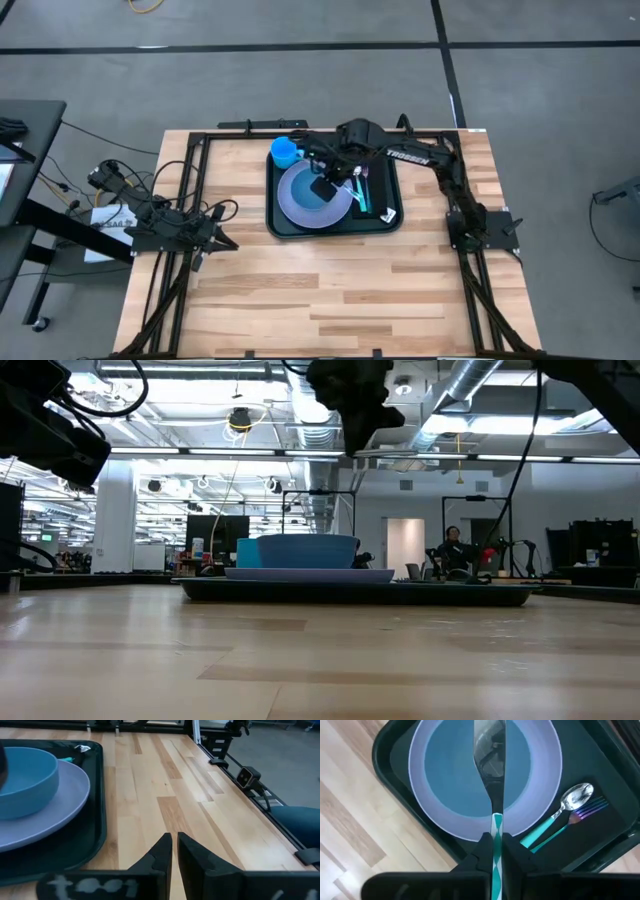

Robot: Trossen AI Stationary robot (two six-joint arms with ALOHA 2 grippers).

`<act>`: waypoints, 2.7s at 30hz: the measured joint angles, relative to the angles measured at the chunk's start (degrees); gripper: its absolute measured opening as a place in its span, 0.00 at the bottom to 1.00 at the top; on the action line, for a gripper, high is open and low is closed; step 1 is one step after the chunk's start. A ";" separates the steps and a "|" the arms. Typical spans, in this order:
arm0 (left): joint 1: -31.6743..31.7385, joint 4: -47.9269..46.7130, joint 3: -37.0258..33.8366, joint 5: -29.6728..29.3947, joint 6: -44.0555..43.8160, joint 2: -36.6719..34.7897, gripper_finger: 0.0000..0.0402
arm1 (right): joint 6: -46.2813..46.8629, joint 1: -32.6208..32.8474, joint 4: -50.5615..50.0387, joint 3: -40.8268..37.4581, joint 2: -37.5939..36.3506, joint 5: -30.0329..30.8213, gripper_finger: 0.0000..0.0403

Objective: Set up tray
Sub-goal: Put the white/blue patterned knife on the black napkin

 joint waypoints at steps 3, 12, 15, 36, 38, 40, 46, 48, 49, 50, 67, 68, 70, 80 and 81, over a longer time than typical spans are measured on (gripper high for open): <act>0.00 -0.04 0.00 1.11 -0.34 0.00 0.04 | -0.71 -0.64 -0.11 -3.92 -2.86 0.07 0.02; 0.00 0.07 0.00 1.01 -0.43 0.02 0.04 | 8.20 -2.05 1.74 -33.12 -23.60 3.39 0.02; 0.00 0.07 0.00 0.92 -0.49 0.04 0.04 | 12.15 -2.35 6.13 -41.58 -30.65 3.37 0.02; 0.01 -0.07 0.00 0.70 -0.52 0.04 0.04 | 30.81 -10.27 17.68 -52.86 -34.09 -1.59 0.02; 0.00 -0.35 0.00 0.73 -0.47 0.09 0.04 | 31.01 -12.06 20.52 -52.90 -31.75 -1.74 0.02; 0.00 -0.43 0.00 0.71 -0.45 0.16 0.04 | 30.16 -13.71 22.21 -52.98 -28.58 -3.18 0.02; 0.00 -0.57 0.00 1.09 -0.41 0.16 0.04 | 25.08 -16.77 22.89 -52.98 -22.22 -5.94 0.02; 0.01 -0.39 0.00 1.08 -0.37 0.13 0.04 | 24.76 -17.32 23.35 -52.97 -21.92 -6.07 0.02; 0.00 -0.41 0.00 1.08 -0.26 0.14 0.04 | 24.76 -17.65 23.37 -52.96 -21.90 -6.12 0.02; 0.00 -0.41 0.00 1.05 -0.02 0.15 0.04 | 24.76 -18.03 23.29 -52.96 -21.92 -6.12 0.02; 0.00 0.07 0.00 1.58 1.02 0.13 0.04 | 25.70 -21.22 33.27 -63.79 -22.25 -6.17 0.02; 0.00 0.07 0.00 1.58 1.01 0.13 0.04 | 25.99 -21.44 34.23 -64.74 -22.25 -6.43 0.02; 0.00 0.07 0.00 1.58 1.01 0.13 0.04 | 26.29 -21.85 35.54 -66.35 -22.25 -6.82 0.02; 0.01 0.06 0.00 1.62 1.01 0.13 0.04 | 26.33 -22.79 42.38 -69.37 -21.64 -8.96 0.02; 0.00 0.07 0.00 1.62 1.01 0.13 0.04 | 26.33 -22.79 42.39 -69.36 -21.66 -8.98 0.02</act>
